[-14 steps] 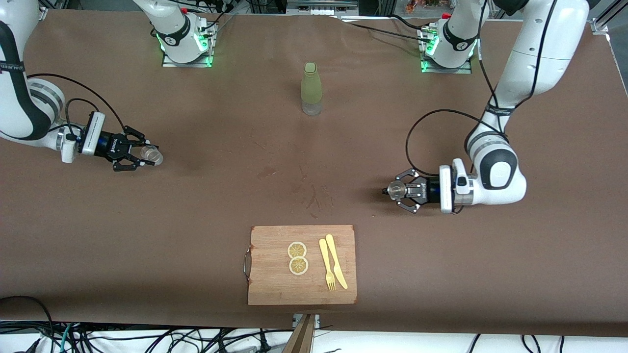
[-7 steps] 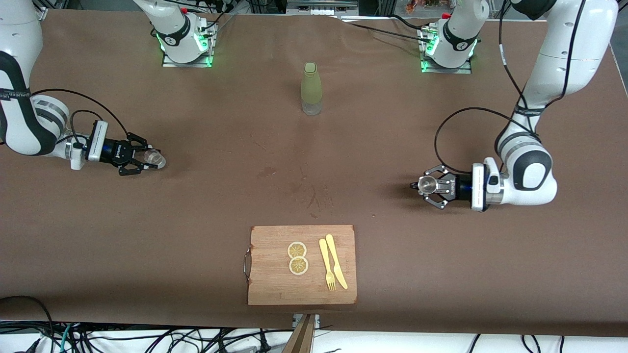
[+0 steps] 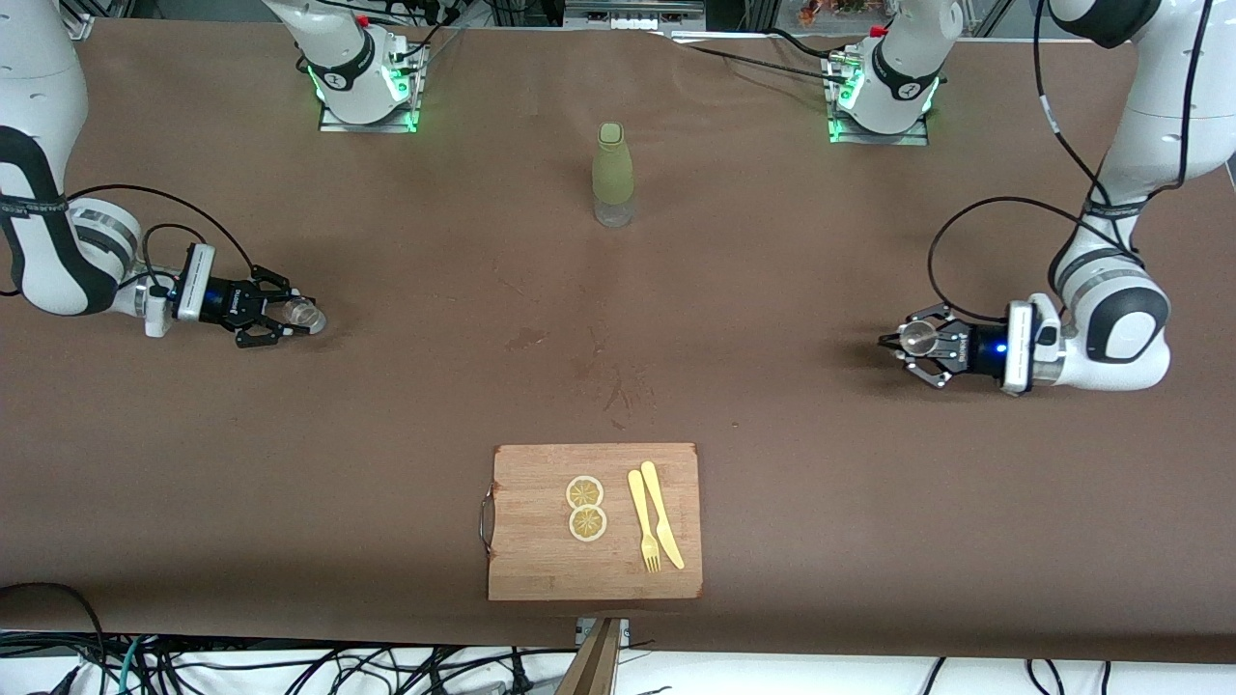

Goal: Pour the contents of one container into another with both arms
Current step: 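Carry the glass back with the right gripper and set it down, then open the right gripper off the glass while the left gripper sets down the jigger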

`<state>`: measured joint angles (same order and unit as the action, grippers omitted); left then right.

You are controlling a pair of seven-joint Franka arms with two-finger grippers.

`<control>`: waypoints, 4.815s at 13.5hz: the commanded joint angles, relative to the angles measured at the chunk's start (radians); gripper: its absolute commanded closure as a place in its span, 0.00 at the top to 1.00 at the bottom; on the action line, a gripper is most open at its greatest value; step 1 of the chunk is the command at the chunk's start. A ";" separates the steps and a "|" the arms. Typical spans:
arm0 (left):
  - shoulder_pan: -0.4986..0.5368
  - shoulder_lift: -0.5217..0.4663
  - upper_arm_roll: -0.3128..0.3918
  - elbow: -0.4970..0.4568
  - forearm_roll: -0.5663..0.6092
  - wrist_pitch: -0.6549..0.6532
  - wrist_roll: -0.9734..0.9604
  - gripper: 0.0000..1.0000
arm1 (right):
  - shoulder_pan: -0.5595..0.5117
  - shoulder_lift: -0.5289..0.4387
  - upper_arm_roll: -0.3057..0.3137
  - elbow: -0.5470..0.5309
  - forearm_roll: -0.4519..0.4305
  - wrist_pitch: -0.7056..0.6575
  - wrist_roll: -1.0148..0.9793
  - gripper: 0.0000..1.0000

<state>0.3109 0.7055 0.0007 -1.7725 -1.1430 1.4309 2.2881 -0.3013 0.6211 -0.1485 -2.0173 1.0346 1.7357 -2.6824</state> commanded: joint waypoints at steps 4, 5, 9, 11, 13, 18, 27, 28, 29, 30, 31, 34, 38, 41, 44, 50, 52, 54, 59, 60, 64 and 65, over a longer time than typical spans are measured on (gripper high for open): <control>0.138 0.090 -0.005 0.105 0.117 -0.128 0.083 0.00 | -0.022 0.051 0.001 0.037 -0.007 -0.036 -0.020 0.38; 0.148 0.113 -0.004 0.125 0.115 -0.144 0.102 0.00 | -0.021 0.051 0.001 0.037 -0.005 -0.036 -0.019 0.44; 0.163 0.192 0.044 0.205 0.135 -0.228 0.119 0.00 | -0.022 0.051 0.003 0.037 -0.005 -0.036 -0.017 0.51; 0.172 0.230 0.048 0.248 0.135 -0.246 0.148 0.00 | -0.021 0.054 0.003 0.037 -0.005 -0.034 -0.019 0.51; 0.183 0.261 0.058 0.268 0.137 -0.257 0.162 0.00 | -0.021 0.063 0.003 0.037 -0.004 -0.034 -0.019 0.52; 0.195 0.324 0.068 0.300 0.149 -0.276 0.220 0.00 | -0.021 0.066 0.003 0.037 -0.001 -0.034 -0.007 0.86; 0.201 0.388 0.079 0.338 0.140 -0.282 0.369 0.00 | -0.021 -0.073 -0.017 0.037 -0.095 -0.033 0.255 0.99; 0.201 0.391 0.079 0.338 0.140 -0.282 0.379 0.00 | -0.021 -0.110 -0.020 0.037 -0.146 -0.033 0.344 0.99; 0.201 0.397 0.079 0.340 0.140 -0.282 0.381 0.00 | -0.021 -0.148 -0.022 0.038 -0.192 -0.033 0.425 0.99; 0.203 0.400 0.081 0.340 0.143 -0.282 0.392 0.00 | -0.021 -0.187 -0.020 0.037 -0.230 -0.033 0.526 0.99; 0.201 0.402 0.081 0.340 0.144 -0.282 0.399 0.00 | -0.019 -0.233 -0.020 0.038 -0.276 -0.033 0.643 0.99; 0.201 0.413 0.082 0.350 0.146 -0.280 0.399 0.01 | -0.012 -0.357 0.001 0.038 -0.355 -0.034 0.921 0.99; 0.201 0.423 0.084 0.358 0.149 -0.282 0.398 0.43 | 0.019 -0.492 0.069 0.038 -0.456 -0.028 1.365 0.99; 0.201 0.427 0.096 0.360 0.149 -0.282 0.398 1.00 | 0.030 -0.573 0.150 0.038 -0.528 -0.013 1.684 0.99; 0.201 0.423 0.113 0.363 0.166 -0.283 0.395 1.00 | 0.034 -0.622 0.227 0.038 -0.577 0.030 1.884 0.99; 0.201 0.413 0.226 0.485 0.218 -0.283 0.300 1.00 | 0.048 -0.741 0.409 0.048 -0.819 0.024 2.454 0.99; 0.200 0.398 0.286 0.528 0.232 -0.285 0.242 1.00 | 0.054 -0.762 0.438 0.052 -0.867 0.007 2.578 0.99; 0.192 0.358 0.335 0.551 0.249 -0.293 0.147 1.00 | 0.071 -0.776 0.442 0.075 -0.934 -0.042 2.680 0.99; 0.152 0.212 0.390 0.529 0.268 -0.285 -0.215 1.00 | 0.071 -0.762 0.435 0.273 -0.955 -0.258 2.742 0.99; 0.152 0.171 0.389 0.515 0.279 -0.283 -0.310 1.00 | 0.070 -0.761 0.431 0.288 -0.967 -0.277 2.722 0.99; 0.128 0.068 0.387 0.487 0.282 -0.236 -0.661 1.00 | 0.070 -0.761 0.392 0.292 -1.005 -0.275 2.662 0.99; 0.110 0.042 0.387 0.484 0.295 -0.207 -0.741 1.00 | 0.070 -0.761 0.395 0.292 -1.005 -0.268 2.667 0.99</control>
<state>0.4644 0.8209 0.3800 -1.2299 -0.8926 1.1684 1.6742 -0.2336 -0.1494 0.2519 -1.7491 0.0447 1.4800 -0.0023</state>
